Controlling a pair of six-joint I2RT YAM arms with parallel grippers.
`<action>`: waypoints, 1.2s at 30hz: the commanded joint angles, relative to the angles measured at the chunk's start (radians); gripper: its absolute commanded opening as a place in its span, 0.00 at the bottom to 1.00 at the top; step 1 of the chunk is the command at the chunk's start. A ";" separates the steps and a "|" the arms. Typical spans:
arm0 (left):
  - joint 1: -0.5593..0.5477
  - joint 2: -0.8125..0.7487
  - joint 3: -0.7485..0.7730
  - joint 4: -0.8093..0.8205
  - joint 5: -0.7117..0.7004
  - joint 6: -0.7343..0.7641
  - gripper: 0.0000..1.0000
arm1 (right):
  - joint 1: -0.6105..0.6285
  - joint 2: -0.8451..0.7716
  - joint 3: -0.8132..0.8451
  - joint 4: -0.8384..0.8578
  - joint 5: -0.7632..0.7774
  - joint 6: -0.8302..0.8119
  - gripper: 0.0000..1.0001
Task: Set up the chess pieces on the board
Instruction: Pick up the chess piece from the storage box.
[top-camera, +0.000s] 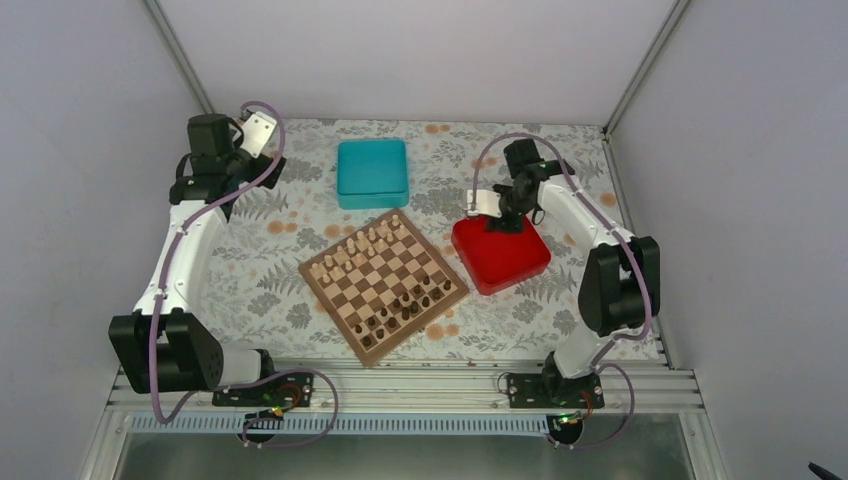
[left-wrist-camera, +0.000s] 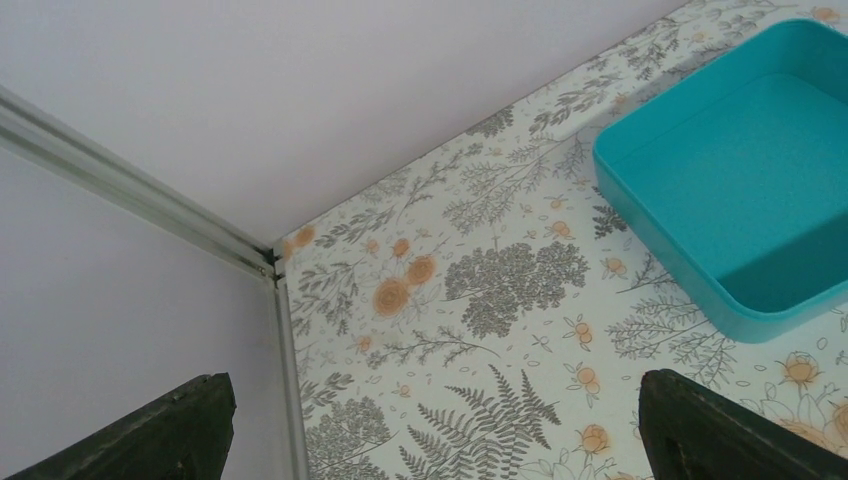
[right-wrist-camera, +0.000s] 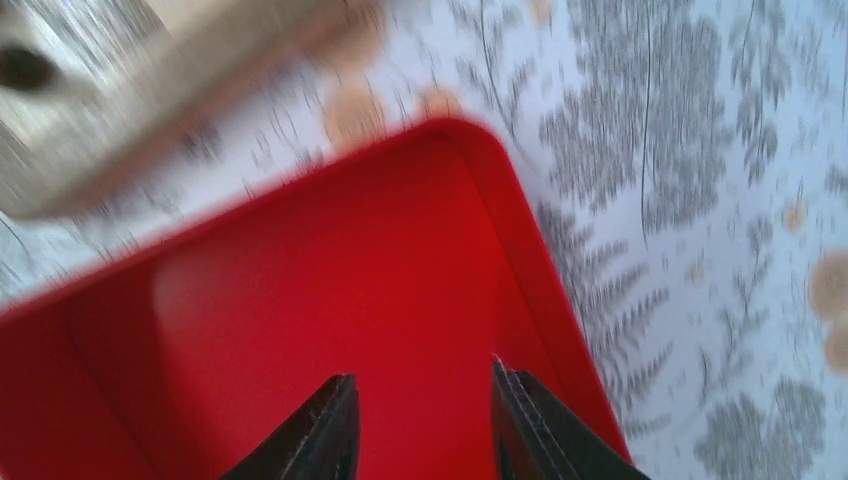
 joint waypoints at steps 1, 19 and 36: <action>-0.039 0.025 -0.002 0.028 -0.063 0.012 1.00 | -0.044 0.045 0.021 -0.021 0.224 -0.114 0.34; -0.076 -0.009 -0.045 0.084 -0.041 0.040 1.00 | -0.073 0.265 0.048 0.172 0.557 -0.165 0.33; -0.077 -0.012 -0.084 0.107 -0.018 0.038 1.00 | -0.074 0.338 0.054 0.201 0.562 -0.194 0.34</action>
